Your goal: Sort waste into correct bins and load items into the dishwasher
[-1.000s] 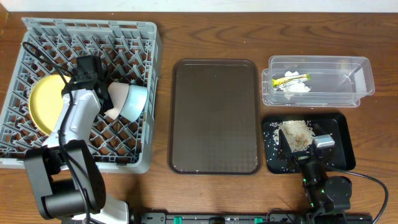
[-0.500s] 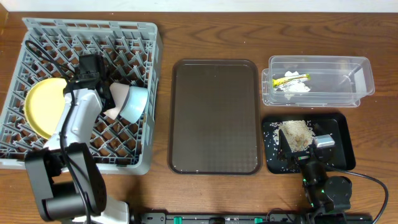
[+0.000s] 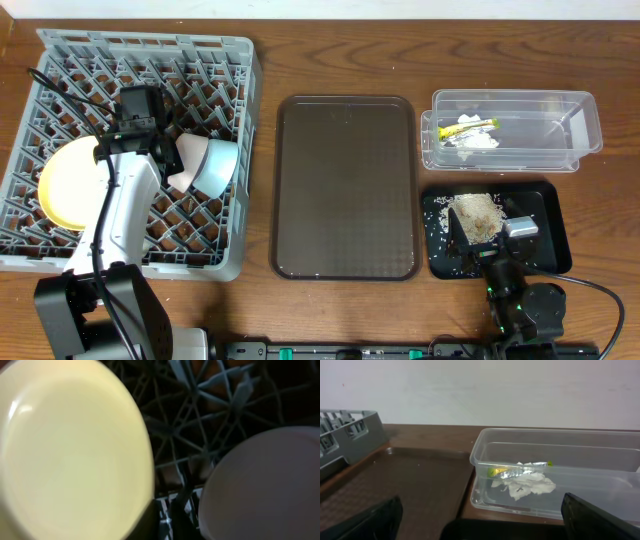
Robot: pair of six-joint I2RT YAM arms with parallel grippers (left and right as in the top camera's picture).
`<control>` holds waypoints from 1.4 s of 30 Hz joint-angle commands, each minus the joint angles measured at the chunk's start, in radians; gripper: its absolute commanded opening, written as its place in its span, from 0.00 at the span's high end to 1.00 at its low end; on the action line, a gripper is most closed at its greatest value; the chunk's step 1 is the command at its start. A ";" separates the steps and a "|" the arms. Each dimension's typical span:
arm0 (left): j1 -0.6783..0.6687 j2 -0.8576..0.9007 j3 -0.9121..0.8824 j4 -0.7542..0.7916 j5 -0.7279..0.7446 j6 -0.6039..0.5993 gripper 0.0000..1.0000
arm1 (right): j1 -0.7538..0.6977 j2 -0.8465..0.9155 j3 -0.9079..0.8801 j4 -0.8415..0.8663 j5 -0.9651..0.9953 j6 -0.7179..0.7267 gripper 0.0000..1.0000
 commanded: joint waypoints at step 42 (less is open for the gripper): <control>-0.034 0.018 -0.010 -0.051 -0.161 -0.007 0.61 | -0.007 -0.002 -0.001 -0.004 0.003 -0.005 0.01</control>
